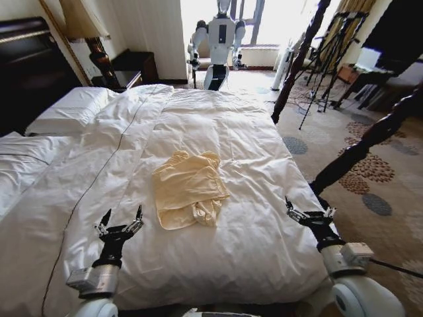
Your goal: Pick up the clothes from the bed and hang them on the clothes hanger.
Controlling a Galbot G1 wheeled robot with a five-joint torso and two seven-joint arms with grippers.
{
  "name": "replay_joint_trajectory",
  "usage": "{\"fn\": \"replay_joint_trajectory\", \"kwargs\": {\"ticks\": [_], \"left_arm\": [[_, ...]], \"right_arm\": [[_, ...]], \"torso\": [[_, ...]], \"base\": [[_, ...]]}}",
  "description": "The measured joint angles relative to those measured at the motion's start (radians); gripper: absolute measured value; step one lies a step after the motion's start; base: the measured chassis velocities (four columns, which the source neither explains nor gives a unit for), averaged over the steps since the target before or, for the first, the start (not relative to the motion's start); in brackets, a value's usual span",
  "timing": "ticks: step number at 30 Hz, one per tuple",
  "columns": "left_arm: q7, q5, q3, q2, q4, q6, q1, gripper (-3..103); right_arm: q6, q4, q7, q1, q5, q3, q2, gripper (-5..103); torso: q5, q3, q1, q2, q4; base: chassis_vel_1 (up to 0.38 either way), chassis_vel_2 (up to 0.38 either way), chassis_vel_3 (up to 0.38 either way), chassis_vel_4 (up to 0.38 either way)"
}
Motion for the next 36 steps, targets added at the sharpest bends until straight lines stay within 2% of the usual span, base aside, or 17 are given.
{"fn": "replay_joint_trajectory", "kwargs": {"ticks": [4,9,13,17,21,26,28,29,32,34,36], "left_arm": [[-0.001,0.001,0.028,0.003,0.027,0.019,-0.015,100],[-0.016,0.002,0.082,0.018,0.048,0.074,-0.033,100],[-0.029,0.053,0.116,0.016,0.085,0.063,-0.054,100],[-0.030,0.059,0.114,0.016,0.078,0.054,-0.058,100],[-0.027,0.028,0.079,0.021,0.046,0.056,-0.049,100],[-0.019,-0.078,0.022,0.031,-0.044,0.086,-0.040,100],[-0.018,-0.089,0.019,0.032,-0.057,0.091,-0.040,100],[-0.017,-0.111,0.018,0.032,-0.086,0.115,-0.039,100],[-0.015,-0.101,0.026,0.034,-0.098,0.131,-0.043,100],[-0.008,-0.044,0.038,0.034,-0.077,0.125,-0.053,100],[-0.006,-0.029,0.042,0.034,-0.066,0.122,-0.055,100]], "right_arm": [[-0.006,-0.004,0.007,0.016,-0.003,-0.012,-0.004,100],[-0.033,-0.005,0.044,0.046,-0.005,-0.049,-0.013,100],[-0.045,-0.006,0.062,0.062,-0.008,-0.076,-0.012,100],[-0.046,-0.005,0.063,0.065,-0.008,-0.082,-0.012,100],[-0.044,0.005,0.063,0.060,-0.015,-0.088,-0.002,100],[-0.051,0.058,0.046,0.037,-0.007,-0.058,-0.004,100],[-0.053,0.065,0.043,0.036,-0.003,-0.050,-0.007,100],[-0.058,0.077,0.036,0.033,0.004,-0.036,-0.012,100],[-0.061,0.081,0.030,0.033,0.008,-0.028,-0.018,100],[-0.062,0.080,0.028,0.035,0.009,-0.029,-0.019,100],[-0.062,0.079,0.028,0.035,0.009,-0.031,-0.019,100]], "torso": [[-0.0001,0.000,0.000,0.000,0.0000],[0.0001,0.000,0.000,0.000,0.0001],[-0.0002,0.000,0.000,0.000,0.0000],[-0.0003,0.000,0.000,0.000,0.0000],[0.0000,0.000,0.000,0.000,0.0001],[0.0000,0.000,0.000,0.000,0.0000],[-0.0001,0.000,0.000,0.000,0.0000],[0.0000,0.000,0.000,0.000,0.0000],[0.0001,0.000,0.000,0.000,0.0000],[0.0001,0.000,0.000,0.000,0.0000],[-0.0001,0.000,0.000,0.000,0.0000]], "base": [[0.000,0.000,0.000,0.000],[0.000,0.000,0.000,0.000],[0.000,0.000,0.000,0.000],[0.000,0.000,0.000,0.000],[0.000,0.000,0.000,0.000],[0.000,0.000,0.000,0.000],[0.000,0.000,0.000,0.000],[0.000,0.000,0.000,0.000],[0.000,0.000,0.000,0.000],[0.000,0.000,0.000,0.000],[0.000,0.000,0.000,0.000]]}}
